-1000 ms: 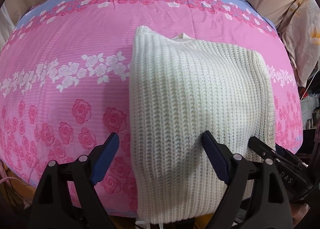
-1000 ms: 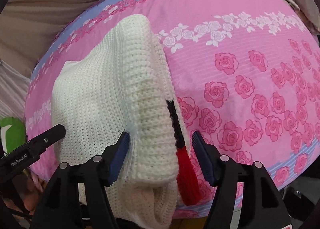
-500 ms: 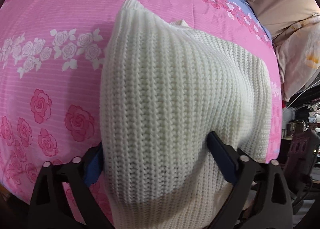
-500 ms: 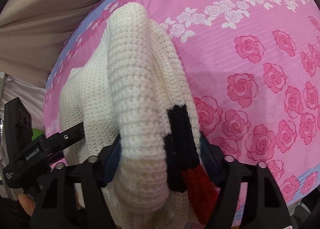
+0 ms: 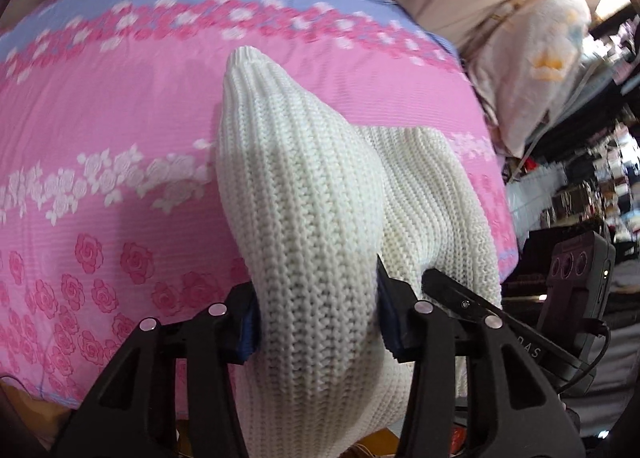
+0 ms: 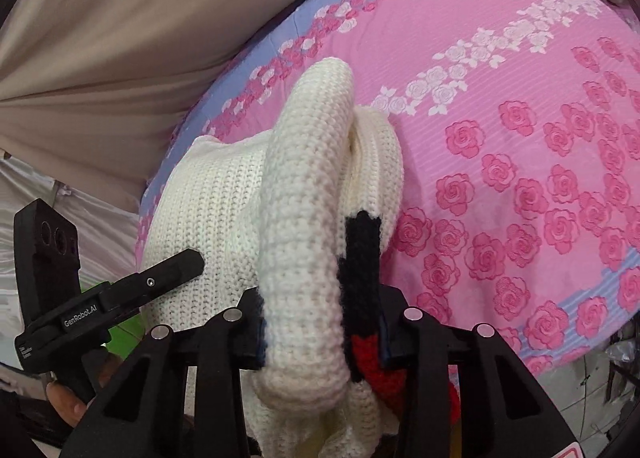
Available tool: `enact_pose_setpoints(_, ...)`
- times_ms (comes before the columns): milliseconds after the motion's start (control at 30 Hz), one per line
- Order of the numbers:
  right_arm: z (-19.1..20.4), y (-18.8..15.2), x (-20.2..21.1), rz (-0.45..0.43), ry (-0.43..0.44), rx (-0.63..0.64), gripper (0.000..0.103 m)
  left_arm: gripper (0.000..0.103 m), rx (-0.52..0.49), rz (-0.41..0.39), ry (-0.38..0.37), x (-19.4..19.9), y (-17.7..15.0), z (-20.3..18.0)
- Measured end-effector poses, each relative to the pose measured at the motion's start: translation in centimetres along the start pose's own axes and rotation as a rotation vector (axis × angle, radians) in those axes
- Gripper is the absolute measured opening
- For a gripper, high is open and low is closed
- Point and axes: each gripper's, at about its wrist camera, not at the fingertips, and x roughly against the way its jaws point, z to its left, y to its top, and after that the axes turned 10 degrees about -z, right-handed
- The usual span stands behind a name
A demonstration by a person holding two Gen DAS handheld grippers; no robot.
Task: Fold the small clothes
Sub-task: 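Grasp the folded sweater edge with both grippers and lift it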
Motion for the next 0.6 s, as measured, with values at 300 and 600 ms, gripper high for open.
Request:
enact_pose_setpoints(300,-1.2,0.4,7.0,-0.139,-0.002,-0.036,0.037,0.046,-0.134,-0.051,-0.047,2.8,0.5,-5.4)
enact_pose_setpoints(600,1.7,1.7,12.2,-0.281,0.042,0.038,0.037,0.045,-0.18,-0.172,-0.102,8.0,2.5,-7.7)
